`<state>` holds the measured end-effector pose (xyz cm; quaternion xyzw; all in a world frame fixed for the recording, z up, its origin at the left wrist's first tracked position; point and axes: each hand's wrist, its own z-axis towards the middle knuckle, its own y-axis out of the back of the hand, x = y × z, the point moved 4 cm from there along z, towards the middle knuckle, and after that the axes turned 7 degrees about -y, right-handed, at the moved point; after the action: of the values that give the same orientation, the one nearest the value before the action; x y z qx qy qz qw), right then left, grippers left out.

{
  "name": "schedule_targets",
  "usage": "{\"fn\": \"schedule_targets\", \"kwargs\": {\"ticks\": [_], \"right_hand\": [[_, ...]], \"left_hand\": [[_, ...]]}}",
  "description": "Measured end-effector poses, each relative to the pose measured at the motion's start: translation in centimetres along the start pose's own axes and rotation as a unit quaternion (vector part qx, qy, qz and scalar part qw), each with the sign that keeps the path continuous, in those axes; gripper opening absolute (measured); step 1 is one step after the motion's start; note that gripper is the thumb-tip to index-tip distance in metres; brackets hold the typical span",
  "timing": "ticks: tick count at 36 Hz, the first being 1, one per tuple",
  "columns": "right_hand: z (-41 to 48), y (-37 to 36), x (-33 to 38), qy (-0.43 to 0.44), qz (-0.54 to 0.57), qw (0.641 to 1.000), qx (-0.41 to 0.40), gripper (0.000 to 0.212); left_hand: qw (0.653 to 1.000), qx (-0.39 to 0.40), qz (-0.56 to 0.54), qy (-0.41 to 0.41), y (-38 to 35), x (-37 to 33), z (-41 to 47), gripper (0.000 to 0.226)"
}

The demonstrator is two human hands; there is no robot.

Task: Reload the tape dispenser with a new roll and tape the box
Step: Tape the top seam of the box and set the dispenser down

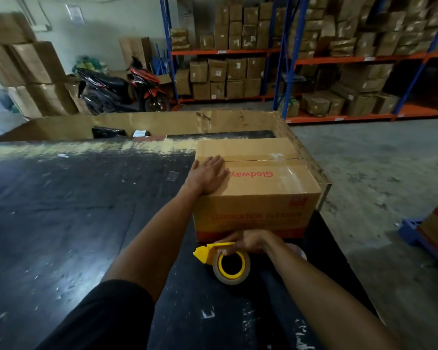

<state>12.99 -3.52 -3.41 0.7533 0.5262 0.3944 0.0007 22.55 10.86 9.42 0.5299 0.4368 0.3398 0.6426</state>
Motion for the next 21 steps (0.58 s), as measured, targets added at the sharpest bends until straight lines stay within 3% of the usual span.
{"fn": "schedule_targets", "kwargs": {"ticks": [3, 10, 17, 21], "right_hand": [[0.4, -0.3, -0.4, -0.003, 0.013, 1.000, -0.010, 0.050], [0.9, -0.2, -0.2, -0.023, -0.094, 0.994, -0.052, 0.049], [0.1, -1.1, 0.5, 0.026, -0.122, 0.986, -0.109, 0.044], [-1.6, -0.7, 0.6, 0.061, -0.121, 0.973, -0.185, 0.038]], "left_hand": [[1.000, 0.002, 0.001, -0.005, -0.2, 0.2, 0.2, 0.064], [1.000, -0.004, -0.003, -0.007, -0.3, 0.3, 0.1, 0.064], [1.000, 0.001, 0.013, -0.001, -0.1, -0.3, -0.1, 0.065], [0.997, -0.028, 0.070, 0.016, 0.3, -0.7, -0.4, 0.070]]}}
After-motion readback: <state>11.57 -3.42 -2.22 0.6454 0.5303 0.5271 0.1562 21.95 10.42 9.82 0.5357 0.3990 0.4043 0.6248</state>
